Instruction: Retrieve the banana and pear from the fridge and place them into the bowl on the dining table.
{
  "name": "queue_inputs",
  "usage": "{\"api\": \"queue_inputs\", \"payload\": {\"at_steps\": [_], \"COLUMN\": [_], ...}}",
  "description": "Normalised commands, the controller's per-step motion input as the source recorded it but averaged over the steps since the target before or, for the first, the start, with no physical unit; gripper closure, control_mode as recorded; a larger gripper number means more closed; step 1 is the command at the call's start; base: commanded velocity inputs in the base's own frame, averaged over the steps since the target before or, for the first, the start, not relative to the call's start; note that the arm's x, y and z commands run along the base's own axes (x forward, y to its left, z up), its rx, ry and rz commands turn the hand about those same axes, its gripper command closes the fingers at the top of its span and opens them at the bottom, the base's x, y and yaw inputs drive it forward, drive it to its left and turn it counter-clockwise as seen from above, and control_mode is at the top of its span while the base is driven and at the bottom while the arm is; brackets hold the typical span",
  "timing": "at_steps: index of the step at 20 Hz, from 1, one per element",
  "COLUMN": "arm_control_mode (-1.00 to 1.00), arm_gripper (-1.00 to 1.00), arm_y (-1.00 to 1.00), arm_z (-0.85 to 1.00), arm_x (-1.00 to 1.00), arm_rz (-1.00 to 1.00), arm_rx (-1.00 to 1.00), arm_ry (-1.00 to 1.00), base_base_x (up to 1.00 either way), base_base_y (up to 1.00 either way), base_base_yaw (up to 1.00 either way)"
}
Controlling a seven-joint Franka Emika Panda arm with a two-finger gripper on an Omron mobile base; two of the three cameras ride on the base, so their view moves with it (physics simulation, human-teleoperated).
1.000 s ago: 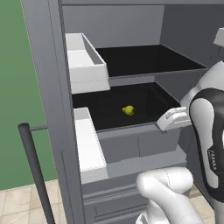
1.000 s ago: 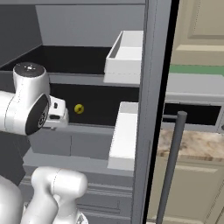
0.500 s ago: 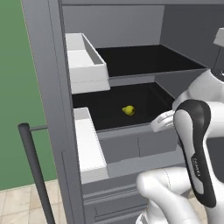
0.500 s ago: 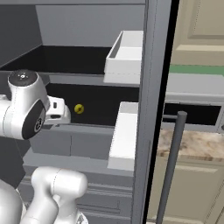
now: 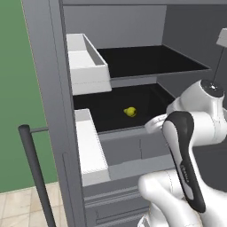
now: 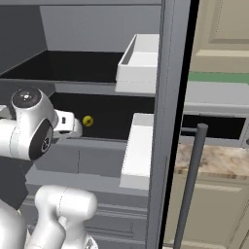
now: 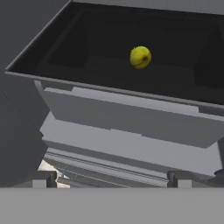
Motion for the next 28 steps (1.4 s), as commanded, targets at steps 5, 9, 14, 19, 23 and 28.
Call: {"api": "queue_inputs", "payload": {"at_steps": [5,9,14,19,23,28], "arm_control_mode": [-1.0,-1.0,-1.0,-1.0,-1.0,-1.0], "arm_gripper": [-1.0,-1.0,-1.0,-1.0,-1.0,-1.0], "arm_y": [0.0,0.0,0.0,0.0,0.0,0.0], "arm_z": [0.0,-0.02,-0.18,-0.25,-0.22,-0.17], "arm_x": [0.42,0.4,0.43,0.43,0.45,0.44], "arm_rz": [-0.06,-0.02,0.0,0.0,0.0,0.0], "arm_rx": [0.02,0.02,0.0,0.0,0.0,0.0], "arm_ry": [0.11,0.05,0.0,0.0,0.0,0.0], "base_base_x": [0.0,0.0,0.0,0.0,0.0,0.0], "base_base_y": [0.0,0.0,0.0,0.0,0.0,0.0], "base_base_yaw": [0.0,0.0,0.0,0.0,0.0,0.0]}}
